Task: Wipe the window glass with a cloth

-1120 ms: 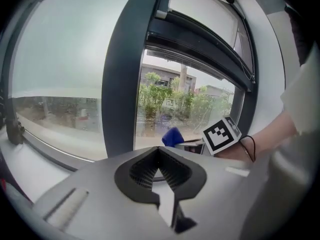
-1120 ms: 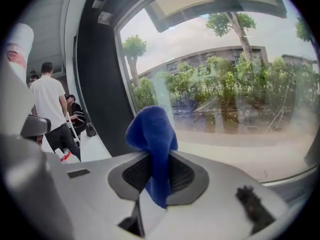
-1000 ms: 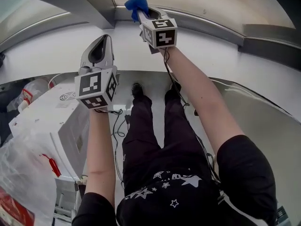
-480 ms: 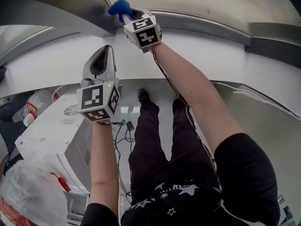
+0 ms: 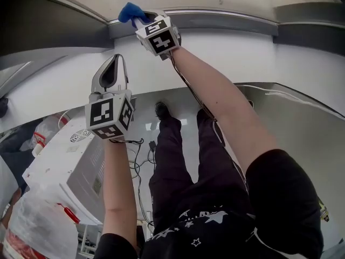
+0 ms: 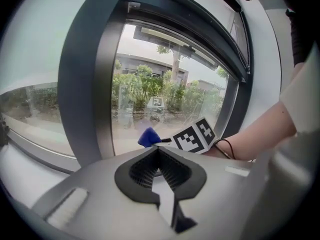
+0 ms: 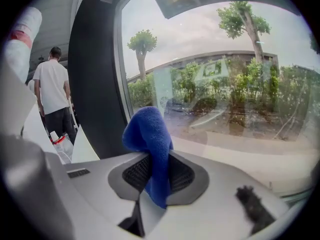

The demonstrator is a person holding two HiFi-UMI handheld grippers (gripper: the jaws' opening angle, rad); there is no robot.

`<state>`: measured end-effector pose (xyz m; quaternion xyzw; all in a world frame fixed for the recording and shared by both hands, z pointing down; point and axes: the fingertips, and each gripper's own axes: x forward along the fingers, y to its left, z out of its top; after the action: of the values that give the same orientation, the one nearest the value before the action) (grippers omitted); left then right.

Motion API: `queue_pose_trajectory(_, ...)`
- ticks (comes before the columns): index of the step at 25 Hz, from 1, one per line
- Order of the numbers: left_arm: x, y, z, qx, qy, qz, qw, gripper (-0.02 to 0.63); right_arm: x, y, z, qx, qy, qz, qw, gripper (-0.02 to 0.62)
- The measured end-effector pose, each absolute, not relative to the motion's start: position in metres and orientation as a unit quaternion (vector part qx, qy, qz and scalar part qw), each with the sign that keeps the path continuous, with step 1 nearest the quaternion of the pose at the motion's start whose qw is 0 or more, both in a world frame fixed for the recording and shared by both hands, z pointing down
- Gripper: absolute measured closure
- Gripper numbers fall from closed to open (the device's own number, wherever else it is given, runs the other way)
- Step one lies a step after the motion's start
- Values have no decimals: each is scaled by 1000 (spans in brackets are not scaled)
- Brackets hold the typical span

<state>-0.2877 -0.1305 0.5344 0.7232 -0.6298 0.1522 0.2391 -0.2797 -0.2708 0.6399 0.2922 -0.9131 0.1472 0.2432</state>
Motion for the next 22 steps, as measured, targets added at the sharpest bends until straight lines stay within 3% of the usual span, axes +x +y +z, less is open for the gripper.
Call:
queue_pose_trajectory(11, -185, -184, 546, 745, -600, 169, 237, 597, -92, -319, 631, 377, -880, 160, 242, 520)
queue_pose_trajectory(22, -35, -228, 553, 780, -552, 179, 234, 597, 88, -356, 627, 448, -844, 181, 231, 520)
